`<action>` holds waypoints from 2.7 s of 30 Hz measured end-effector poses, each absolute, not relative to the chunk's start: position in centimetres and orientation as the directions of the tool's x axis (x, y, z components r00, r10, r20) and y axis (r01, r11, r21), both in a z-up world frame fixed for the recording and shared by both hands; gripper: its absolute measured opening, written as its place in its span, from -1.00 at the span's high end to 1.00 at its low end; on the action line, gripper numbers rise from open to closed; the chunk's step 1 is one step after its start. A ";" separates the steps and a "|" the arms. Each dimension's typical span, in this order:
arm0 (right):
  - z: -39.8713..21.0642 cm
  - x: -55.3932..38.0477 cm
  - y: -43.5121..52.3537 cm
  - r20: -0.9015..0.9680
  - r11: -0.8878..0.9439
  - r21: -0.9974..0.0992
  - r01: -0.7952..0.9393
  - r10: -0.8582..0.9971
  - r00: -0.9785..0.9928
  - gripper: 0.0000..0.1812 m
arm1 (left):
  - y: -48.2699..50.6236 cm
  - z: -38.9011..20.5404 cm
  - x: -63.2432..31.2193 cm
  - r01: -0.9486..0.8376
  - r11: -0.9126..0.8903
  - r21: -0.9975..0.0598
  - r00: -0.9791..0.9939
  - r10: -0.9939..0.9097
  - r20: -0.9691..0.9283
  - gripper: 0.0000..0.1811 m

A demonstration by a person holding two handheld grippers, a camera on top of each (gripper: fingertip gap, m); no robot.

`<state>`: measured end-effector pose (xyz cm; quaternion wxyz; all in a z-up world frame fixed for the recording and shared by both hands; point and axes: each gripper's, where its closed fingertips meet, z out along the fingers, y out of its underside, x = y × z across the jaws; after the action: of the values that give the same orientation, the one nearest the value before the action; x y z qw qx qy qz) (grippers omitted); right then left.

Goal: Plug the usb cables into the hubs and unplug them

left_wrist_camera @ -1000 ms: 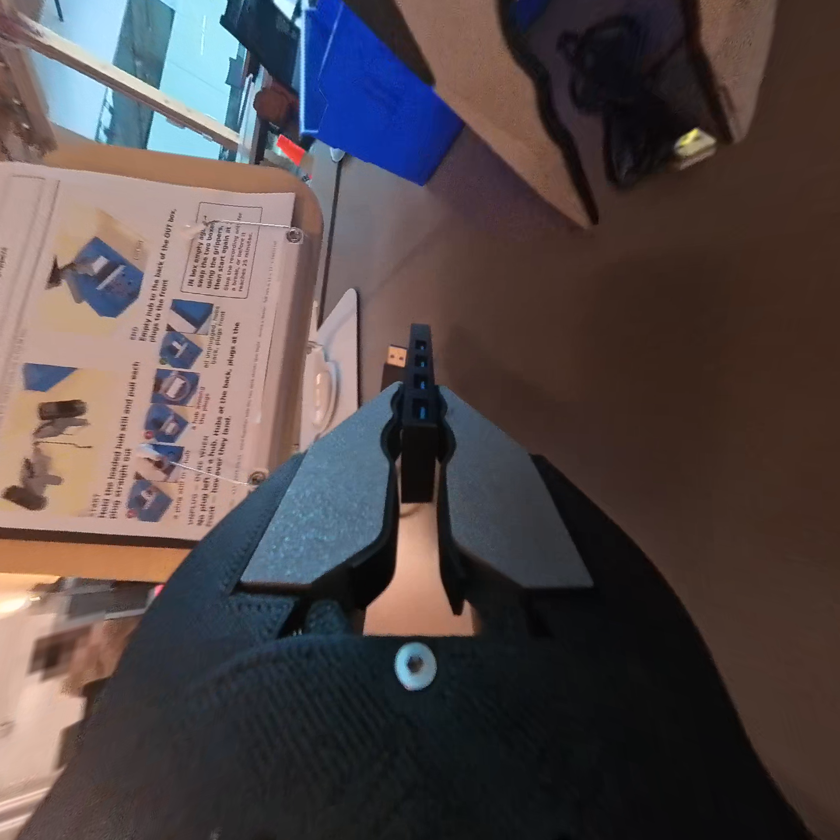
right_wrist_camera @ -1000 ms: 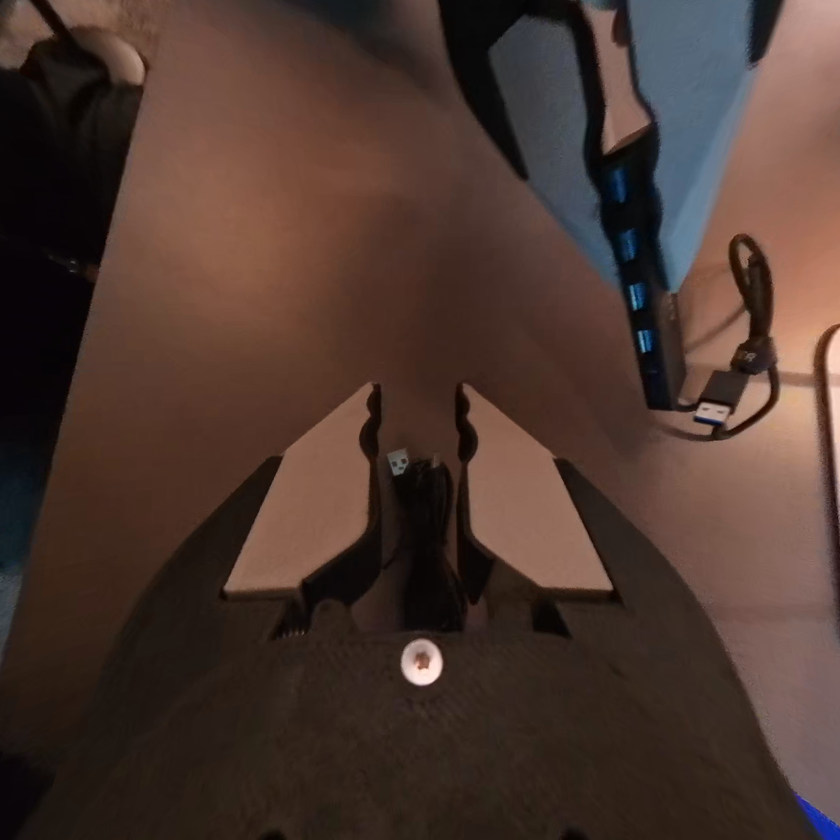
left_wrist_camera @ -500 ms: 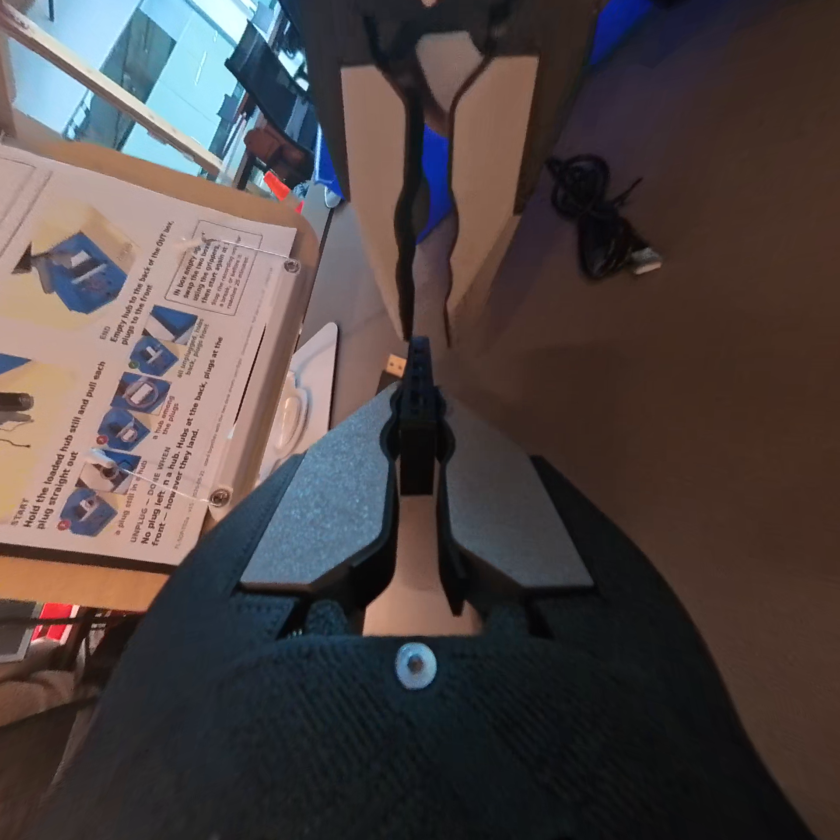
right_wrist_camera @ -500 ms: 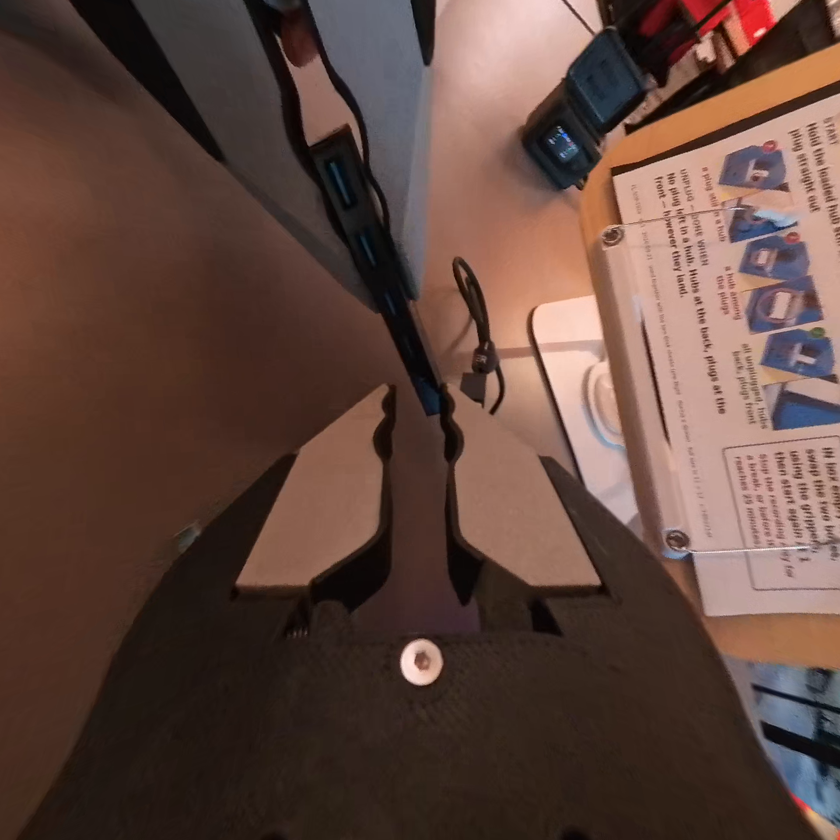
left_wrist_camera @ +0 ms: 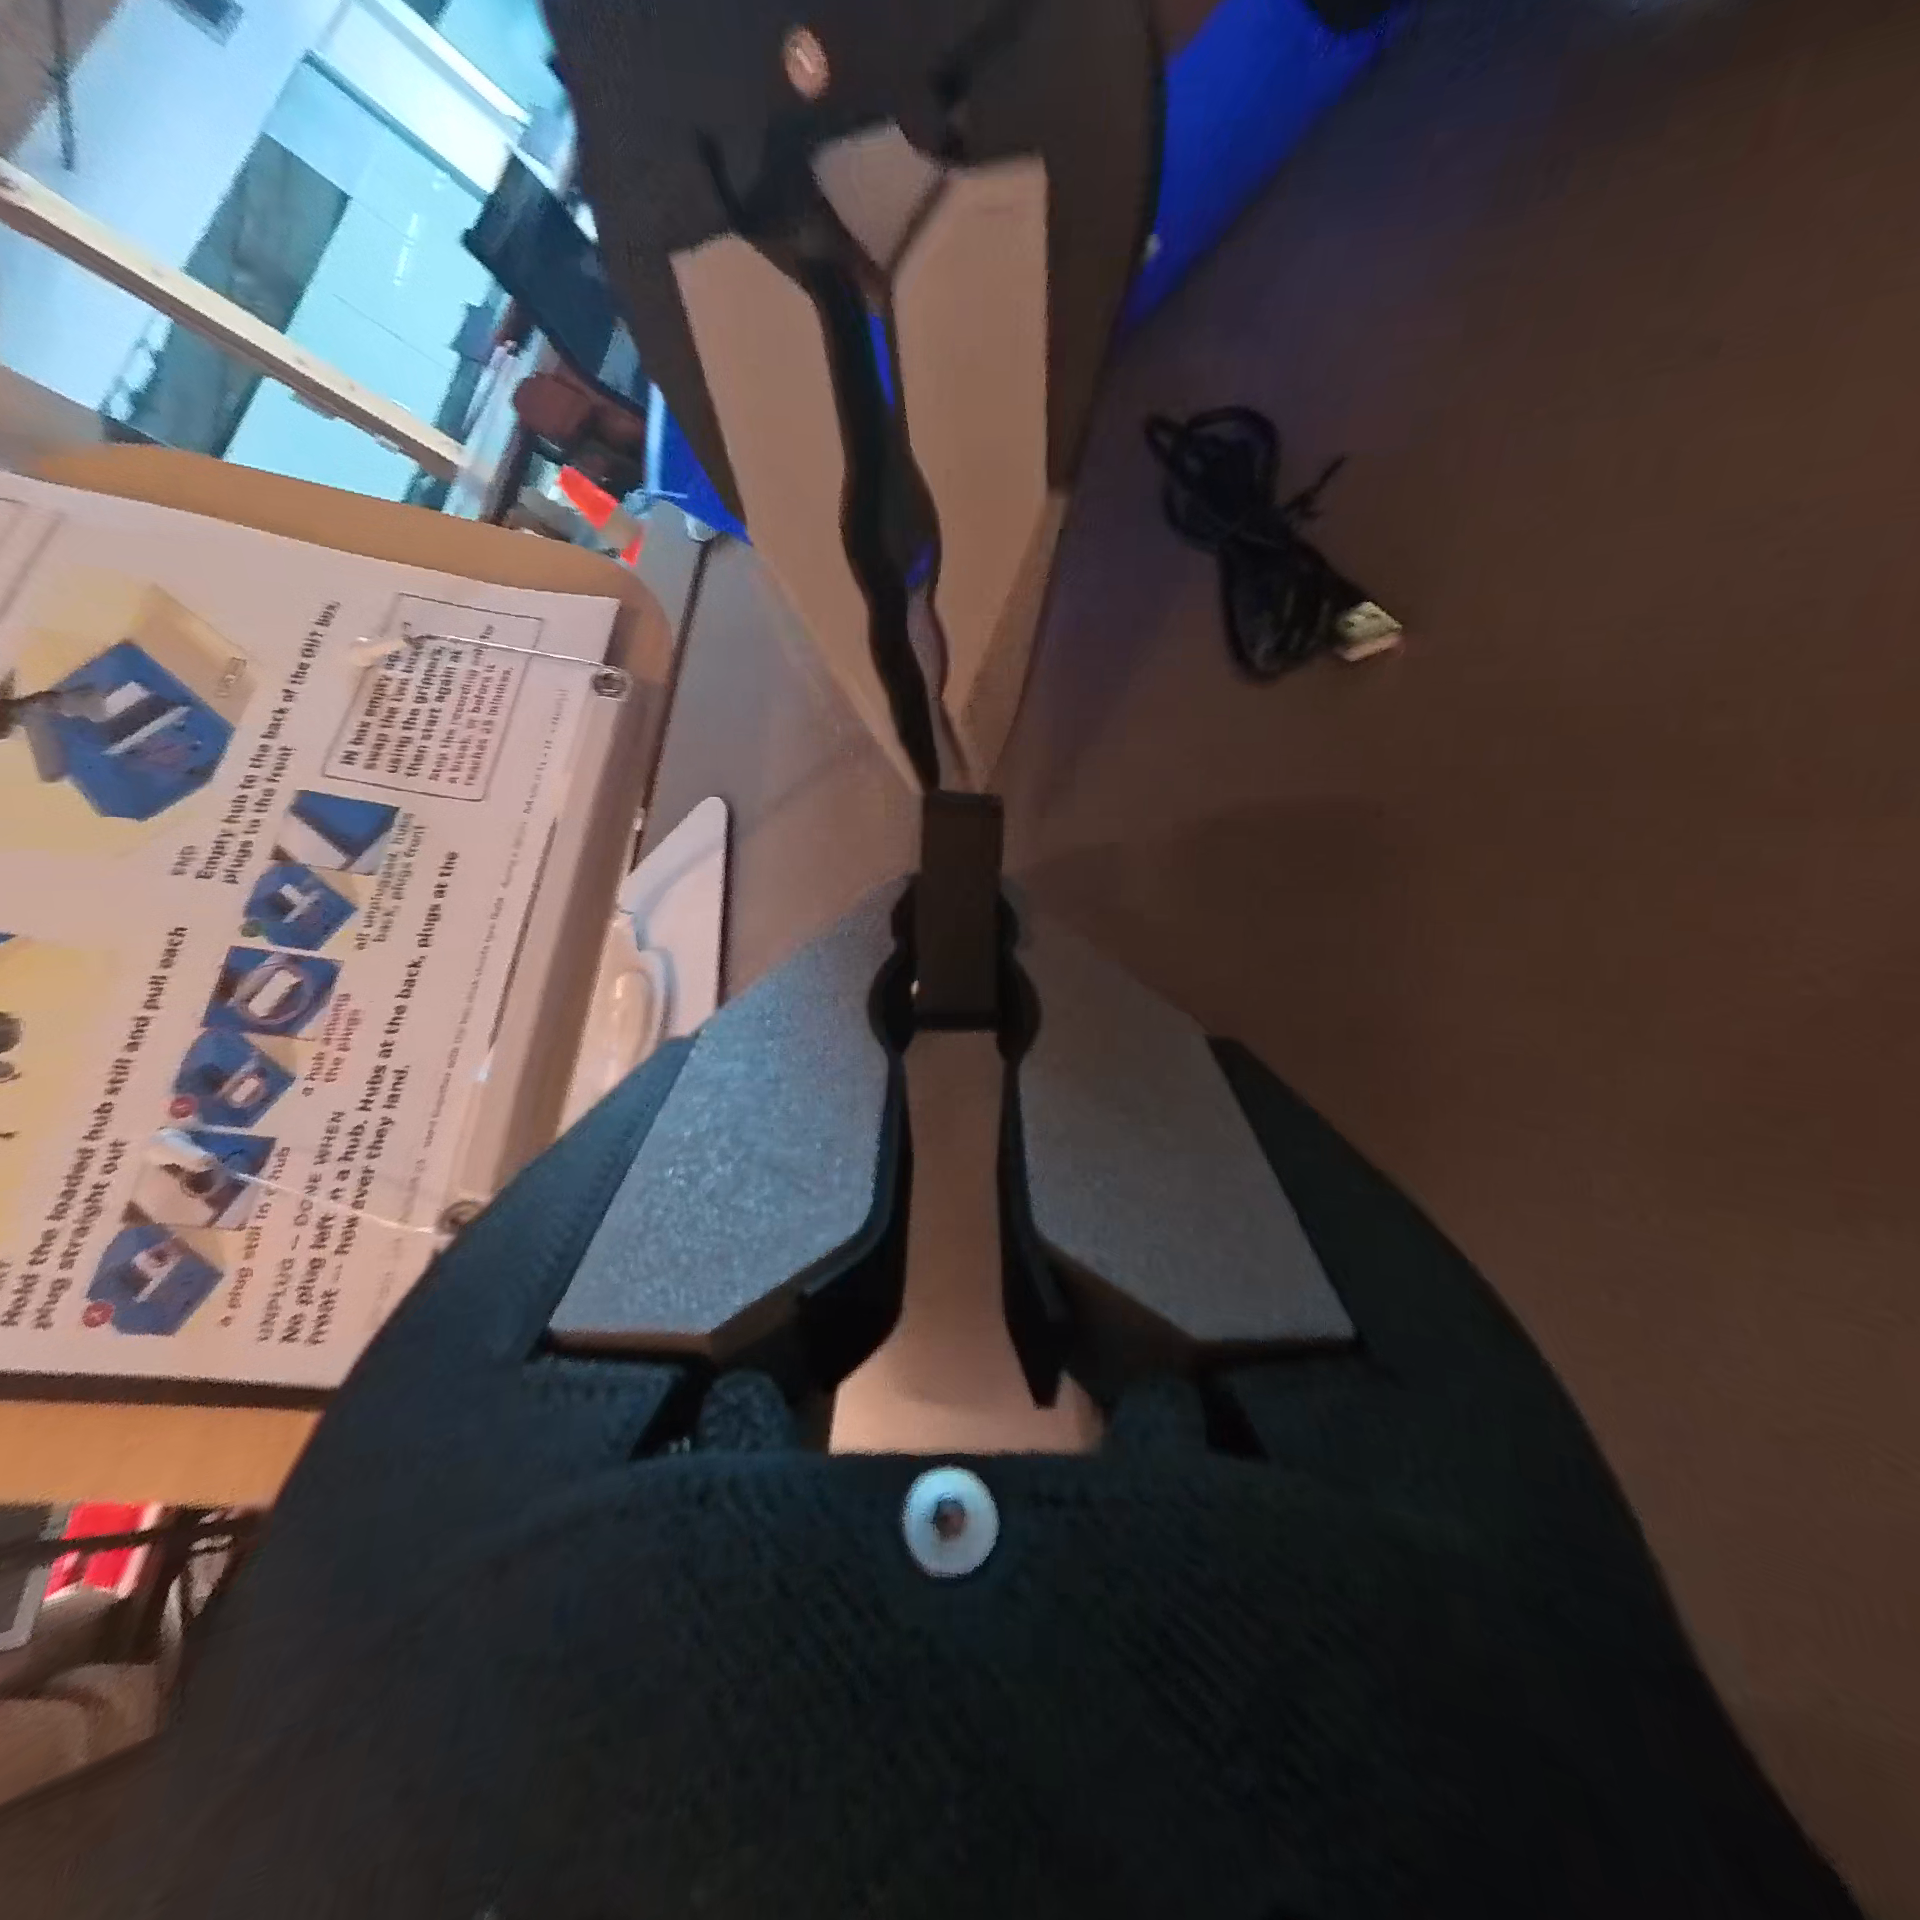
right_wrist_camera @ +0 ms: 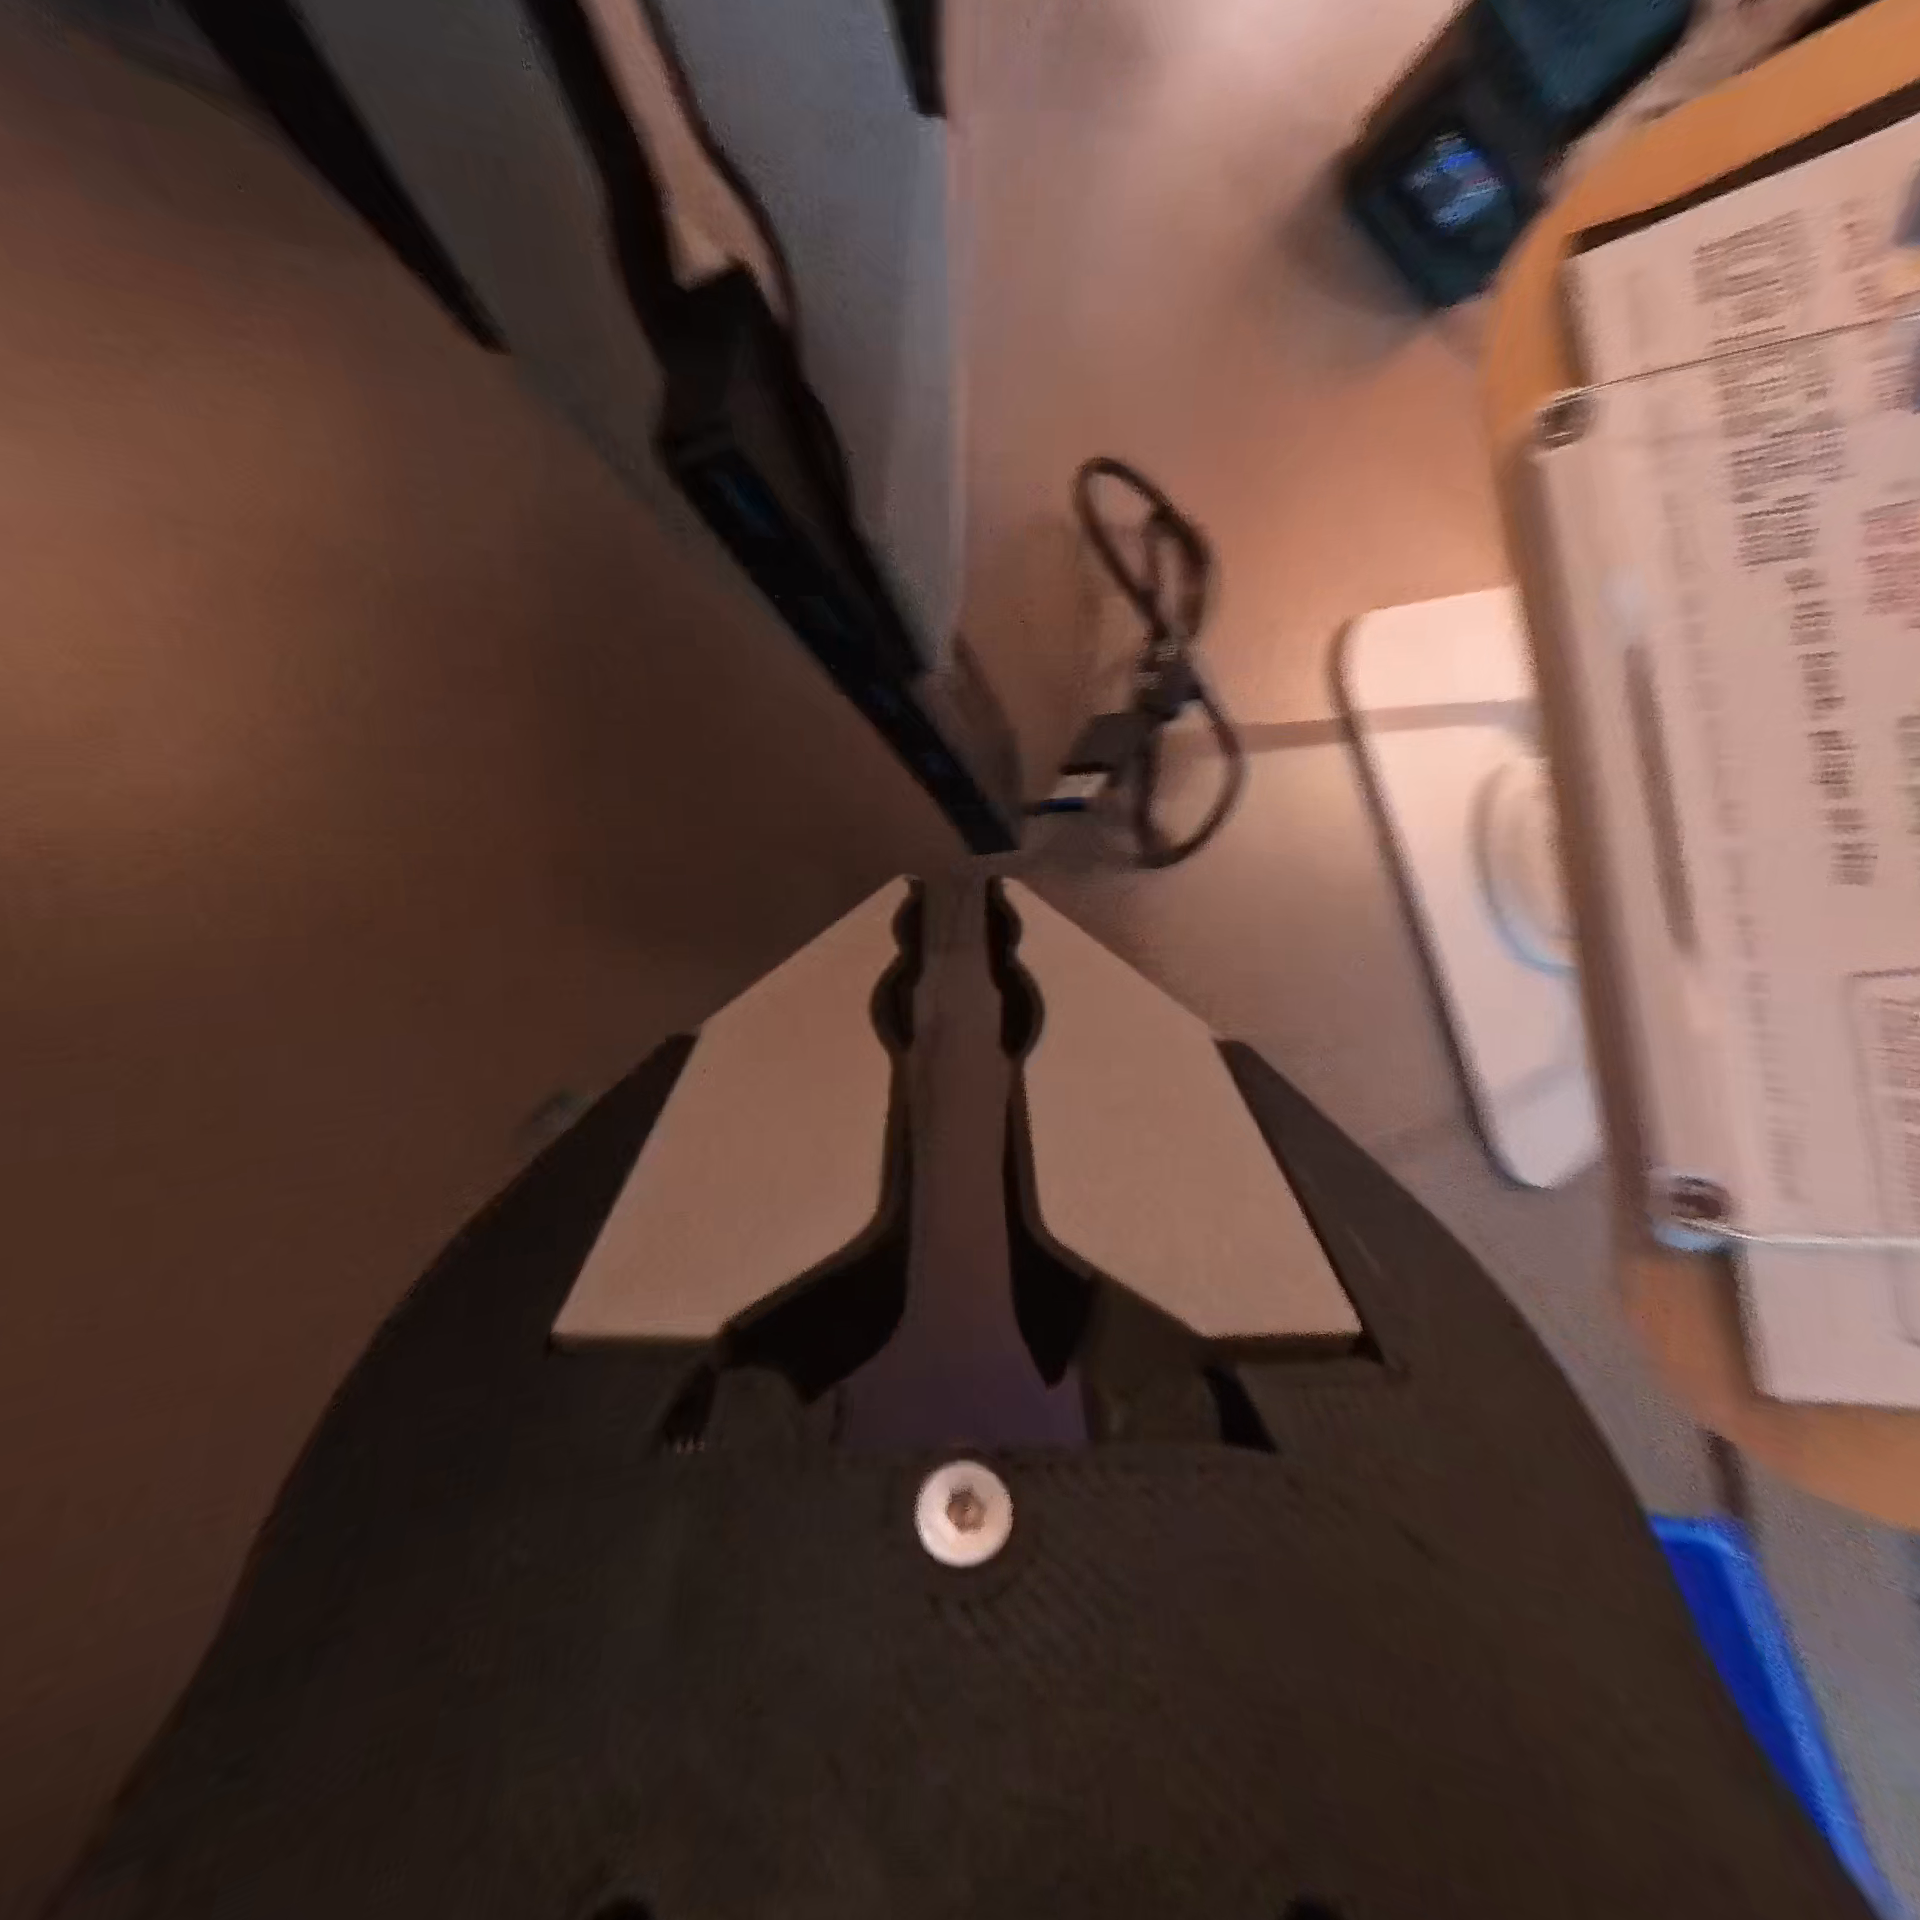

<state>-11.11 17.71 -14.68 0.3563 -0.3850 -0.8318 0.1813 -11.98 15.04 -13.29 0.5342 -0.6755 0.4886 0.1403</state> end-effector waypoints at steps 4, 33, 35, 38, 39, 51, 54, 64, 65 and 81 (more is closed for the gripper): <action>-16.7 -7.1 14.7 0.280 0.683 -0.498 0.534 0.710 -0.646 0.69 | 14.8 -14.9 -11.8 -0.813 0.039 -0.580 0.459 -0.569 -0.682 0.91; -16.8 -6.4 16.9 0.232 0.597 -0.517 0.614 0.788 -0.570 0.86 | 15.9 -14.3 -12.3 -0.813 -0.025 -0.581 0.518 -0.487 -0.703 0.91; -17.7 -6.0 17.0 0.232 0.614 -0.462 0.640 0.780 -0.581 0.80 | 15.9 -14.4 -12.3 -0.815 -0.026 -0.579 0.516 -0.488 -0.704 0.90; -18.2 -5.7 17.9 0.264 0.631 -0.416 0.655 0.773 -0.577 0.81 | 16.0 -14.6 -12.2 -0.822 -0.028 -0.568 0.506 -0.493 -0.708 0.90; -18.3 -5.6 18.3 0.274 0.630 -0.405 0.663 0.775 -0.569 0.80 | 16.0 -14.8 -12.2 -0.825 -0.029 -0.564 0.502 -0.496 -0.708 0.90; -18.6 -6.3 18.5 0.198 0.561 -0.466 0.684 0.820 -0.537 0.65 | 16.0 -14.6 -12.2 -0.821 -0.030 -0.570 0.509 -0.491 -0.707 0.91; -16.9 -6.9 18.0 0.222 0.552 -0.527 0.647 0.824 -0.522 0.62 | 16.0 -14.6 -12.2 -0.824 -0.028 -0.566 0.506 -0.488 -0.711 0.91; -18.5 -6.3 21.5 0.307 0.523 -0.396 0.755 0.850 -0.428 0.60 | 16.1 -14.8 -12.2 -0.848 -0.023 -0.530 0.474 -0.481 -0.737 0.91; -18.8 -6.1 21.8 0.310 0.523 -0.375 0.766 0.849 -0.428 0.63 | 16.1 -14.8 -12.2 -0.848 -0.024 -0.529 0.474 -0.480 -0.738 0.90; -19.0 -7.7 21.0 0.073 0.309 -0.496 0.811 0.946 -0.316 0.87 | 16.1 -14.8 -12.2 -0.861 -0.015 -0.508 0.454 -0.473 -0.755 0.91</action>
<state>-7.69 20.97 -18.96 0.1790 -0.5568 -0.7890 0.1880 -12.20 16.11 -14.84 0.5062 -0.6862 0.4858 0.1919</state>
